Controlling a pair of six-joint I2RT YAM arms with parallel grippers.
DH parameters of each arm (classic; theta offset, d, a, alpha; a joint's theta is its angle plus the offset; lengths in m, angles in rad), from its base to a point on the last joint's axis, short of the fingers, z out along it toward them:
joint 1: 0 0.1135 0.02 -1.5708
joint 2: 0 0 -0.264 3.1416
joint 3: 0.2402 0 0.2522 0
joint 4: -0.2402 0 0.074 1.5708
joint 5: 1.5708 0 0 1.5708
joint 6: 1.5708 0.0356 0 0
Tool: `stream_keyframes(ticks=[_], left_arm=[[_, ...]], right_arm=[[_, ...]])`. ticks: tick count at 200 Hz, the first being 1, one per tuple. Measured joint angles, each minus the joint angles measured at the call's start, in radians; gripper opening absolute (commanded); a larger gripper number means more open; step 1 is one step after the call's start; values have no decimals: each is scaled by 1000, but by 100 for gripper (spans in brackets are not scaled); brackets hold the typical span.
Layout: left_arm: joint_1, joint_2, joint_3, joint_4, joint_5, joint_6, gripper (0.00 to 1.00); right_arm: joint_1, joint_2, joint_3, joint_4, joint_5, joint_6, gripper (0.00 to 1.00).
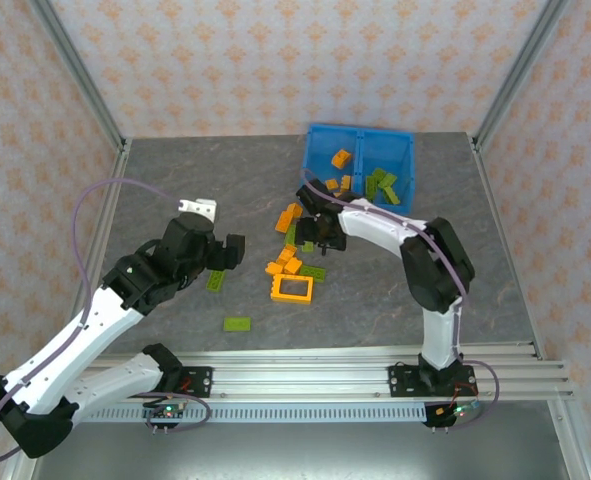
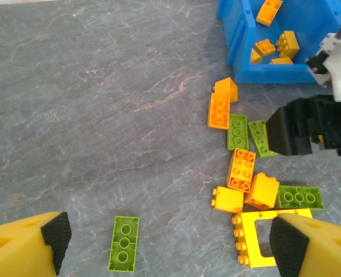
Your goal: Sort the legos into containers by color
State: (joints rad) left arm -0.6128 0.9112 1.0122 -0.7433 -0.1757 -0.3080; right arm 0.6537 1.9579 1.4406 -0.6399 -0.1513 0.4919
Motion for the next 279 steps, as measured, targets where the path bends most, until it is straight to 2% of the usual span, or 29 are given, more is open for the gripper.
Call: stream_keyframes(ticks=[66, 80, 102, 115, 129, 170, 218, 250, 279], left_arm=[[0, 2, -7, -1, 4, 34, 95], [0, 6, -7, -1, 4, 35, 95], [0, 12, -7, 0, 8, 37, 95], [0, 14, -7, 2, 11, 38, 95], [0, 14, -7, 6, 15, 38, 100], [0, -5, -28, 67, 93, 48, 100], [0, -16, -54, 153, 209, 49, 100], [0, -14, -56, 203, 300, 53, 100], [0, -1, -56, 222, 391, 57, 100]], right_arm=[[7, 132, 80, 2, 16, 6, 59], [7, 136, 88, 0, 21, 10, 52], [7, 145, 97, -26, 48, 10, 35], [7, 146, 98, -32, 58, 13, 31], [8, 143, 97, -33, 65, 14, 30], [8, 59, 6, -13, 104, 14, 30], [-6, -275, -116, -26, 220, 10, 32], [-104, -475, -143, -14, 296, -14, 34], [-245, -473, -112, 2, 307, -68, 34]])
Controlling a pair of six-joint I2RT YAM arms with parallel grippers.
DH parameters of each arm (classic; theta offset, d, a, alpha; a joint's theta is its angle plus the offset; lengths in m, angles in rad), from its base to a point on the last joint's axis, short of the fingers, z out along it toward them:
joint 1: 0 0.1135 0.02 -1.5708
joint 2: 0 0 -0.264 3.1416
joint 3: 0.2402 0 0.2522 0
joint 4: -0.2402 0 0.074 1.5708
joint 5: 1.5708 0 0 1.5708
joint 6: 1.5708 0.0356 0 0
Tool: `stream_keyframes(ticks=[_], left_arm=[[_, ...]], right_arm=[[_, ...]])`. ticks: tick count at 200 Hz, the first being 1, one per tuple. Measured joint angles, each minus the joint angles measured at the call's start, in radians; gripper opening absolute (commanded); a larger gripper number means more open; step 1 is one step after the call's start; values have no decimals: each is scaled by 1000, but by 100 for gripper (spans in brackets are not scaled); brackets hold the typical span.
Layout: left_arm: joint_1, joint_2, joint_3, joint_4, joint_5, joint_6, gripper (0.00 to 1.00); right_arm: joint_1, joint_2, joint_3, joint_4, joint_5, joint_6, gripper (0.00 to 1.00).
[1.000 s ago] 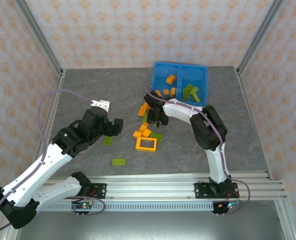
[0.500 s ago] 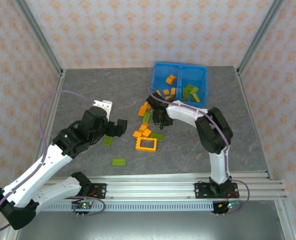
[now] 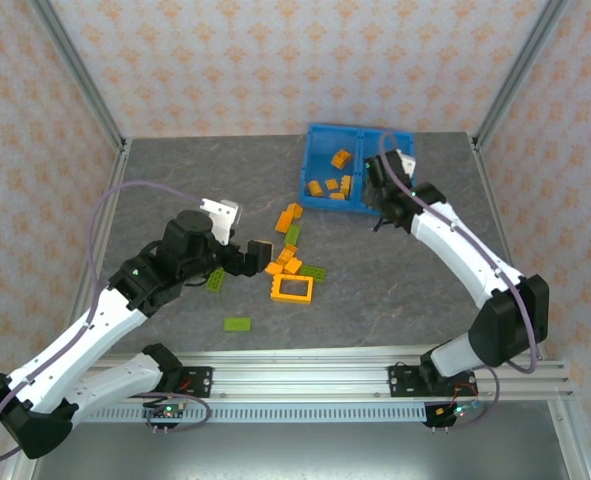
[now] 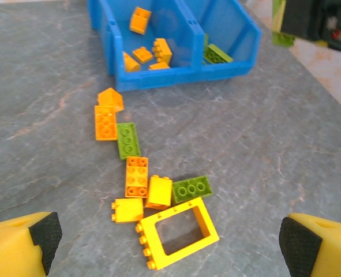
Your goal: Sort the legos into containers by color
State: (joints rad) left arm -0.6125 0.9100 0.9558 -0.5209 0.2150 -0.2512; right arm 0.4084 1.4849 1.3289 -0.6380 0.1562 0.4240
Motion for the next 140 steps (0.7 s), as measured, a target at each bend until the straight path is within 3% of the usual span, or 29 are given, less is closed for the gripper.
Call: stream_keyframes(ticks=[84, 140], left_arm=[[-1, 0, 0, -1, 47, -10, 100], [-1, 2, 1, -27, 4, -35, 100]], right_arm=[[-174, 526, 408, 3, -89, -127, 35], [-202, 767, 649, -83, -113, -137, 53]])
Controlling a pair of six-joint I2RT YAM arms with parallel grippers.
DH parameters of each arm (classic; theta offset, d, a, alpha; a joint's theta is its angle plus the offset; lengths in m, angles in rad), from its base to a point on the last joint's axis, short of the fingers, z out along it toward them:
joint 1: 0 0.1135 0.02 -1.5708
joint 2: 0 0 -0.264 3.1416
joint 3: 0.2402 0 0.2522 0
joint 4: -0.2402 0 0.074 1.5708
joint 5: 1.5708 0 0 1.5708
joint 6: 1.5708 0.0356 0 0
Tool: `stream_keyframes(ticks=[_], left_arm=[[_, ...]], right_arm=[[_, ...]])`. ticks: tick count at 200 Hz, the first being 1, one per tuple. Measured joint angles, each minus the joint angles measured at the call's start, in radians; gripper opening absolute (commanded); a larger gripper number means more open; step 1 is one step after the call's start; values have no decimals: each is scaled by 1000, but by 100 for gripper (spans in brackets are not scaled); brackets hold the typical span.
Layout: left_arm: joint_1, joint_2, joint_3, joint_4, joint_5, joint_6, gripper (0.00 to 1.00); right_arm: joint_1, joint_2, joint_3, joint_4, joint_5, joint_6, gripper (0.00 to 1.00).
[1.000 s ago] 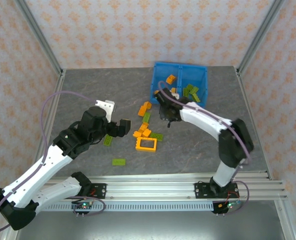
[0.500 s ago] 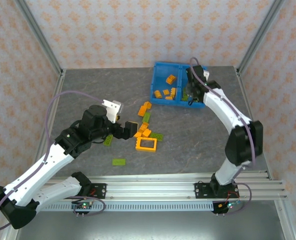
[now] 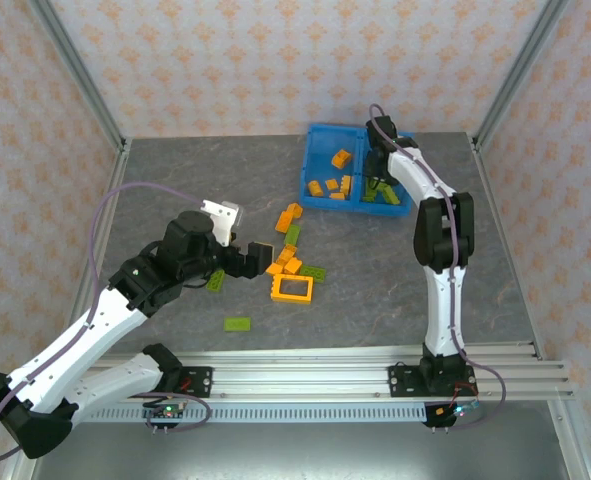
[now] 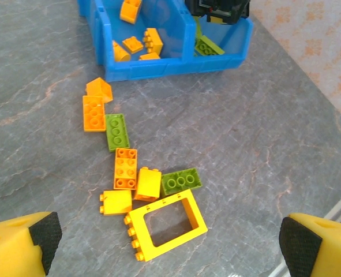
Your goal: Sort the legos into containers by color
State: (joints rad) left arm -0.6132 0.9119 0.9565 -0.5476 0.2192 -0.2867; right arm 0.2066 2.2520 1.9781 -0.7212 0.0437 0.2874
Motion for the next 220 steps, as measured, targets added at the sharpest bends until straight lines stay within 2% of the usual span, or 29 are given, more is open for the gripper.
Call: stream_keyframes(ticks=[40, 55, 77, 104, 150, 184, 220], left_arm=[[0, 108, 21, -36, -18, -19, 100], [-3, 173, 34, -39, -20, -31, 100], [-15, 290, 85, -40, -50, -55, 99], [-22, 472, 208, -51, -101, -87, 91], [-35, 813, 438, -56, -149, -109, 86], [-60, 1032, 585, -85, -187, -111, 77], [-64, 1173, 671, -129, -252, -139, 66]], right_arm=[[0, -10, 4, -34, -7, 0, 52], [0, -62, -45, -27, -8, 0, 52], [0, -240, -220, -6, -21, 16, 53], [0, -530, -444, 35, -60, 50, 59], [0, -978, -778, 63, -118, 134, 81], [2, -1148, -922, 17, -139, 192, 87], [7, -1212, -942, -44, -164, 204, 87]])
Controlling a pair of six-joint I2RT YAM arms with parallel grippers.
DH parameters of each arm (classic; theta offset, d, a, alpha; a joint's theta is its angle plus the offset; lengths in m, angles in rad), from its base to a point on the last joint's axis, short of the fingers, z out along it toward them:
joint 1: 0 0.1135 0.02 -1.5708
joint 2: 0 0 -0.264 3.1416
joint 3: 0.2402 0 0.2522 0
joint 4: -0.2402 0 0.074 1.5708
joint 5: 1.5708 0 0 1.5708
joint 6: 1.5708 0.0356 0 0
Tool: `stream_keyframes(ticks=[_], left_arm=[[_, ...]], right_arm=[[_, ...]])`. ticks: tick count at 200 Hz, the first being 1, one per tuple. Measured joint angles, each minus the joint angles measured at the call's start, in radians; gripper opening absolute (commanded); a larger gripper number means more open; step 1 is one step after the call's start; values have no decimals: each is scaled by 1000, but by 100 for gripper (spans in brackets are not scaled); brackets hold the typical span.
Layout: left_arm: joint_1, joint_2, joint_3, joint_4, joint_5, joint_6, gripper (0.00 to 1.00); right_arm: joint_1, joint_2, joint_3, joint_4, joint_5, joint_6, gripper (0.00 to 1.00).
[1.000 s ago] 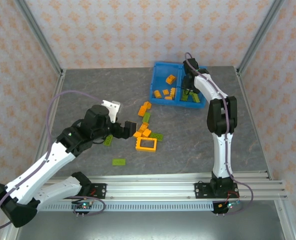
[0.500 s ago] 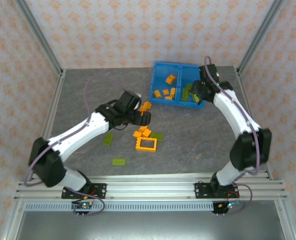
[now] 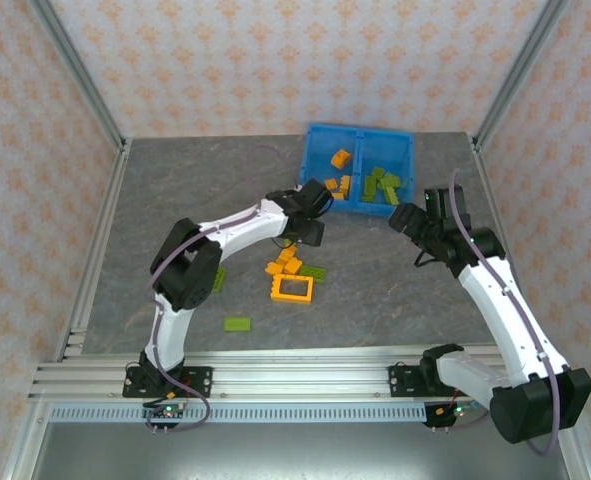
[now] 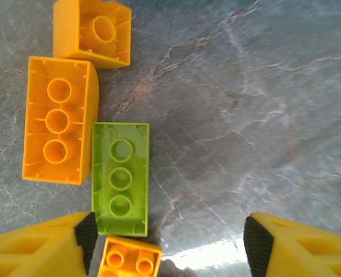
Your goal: Sort the legos into containers by color
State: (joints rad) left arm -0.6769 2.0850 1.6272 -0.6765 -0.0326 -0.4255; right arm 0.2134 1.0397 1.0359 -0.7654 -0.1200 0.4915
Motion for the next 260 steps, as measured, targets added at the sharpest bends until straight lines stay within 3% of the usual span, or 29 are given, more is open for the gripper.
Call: stream_keyframes(ticks=[65, 88, 128, 198, 222, 260], left_arm=[[1, 45, -14, -15, -77, -50, 62], [1, 57, -14, -12, -89, -49, 56], [2, 85, -12, 3, -88, -54, 36], [-4, 57, -4, 3, -69, -69, 31], [-37, 8, 74, -34, -60, -66, 31], [-106, -18, 368, -50, -61, -38, 31]], right_arm=[[0, -5, 22, -51, -15, -5, 87], [0, -5, 27, -54, -19, -5, 87], [0, -5, 31, -67, -20, -5, 87], [0, -13, 45, -74, -20, -5, 87], [0, -20, 46, -75, -20, -3, 87], [3, -56, 46, -77, -18, 8, 87]])
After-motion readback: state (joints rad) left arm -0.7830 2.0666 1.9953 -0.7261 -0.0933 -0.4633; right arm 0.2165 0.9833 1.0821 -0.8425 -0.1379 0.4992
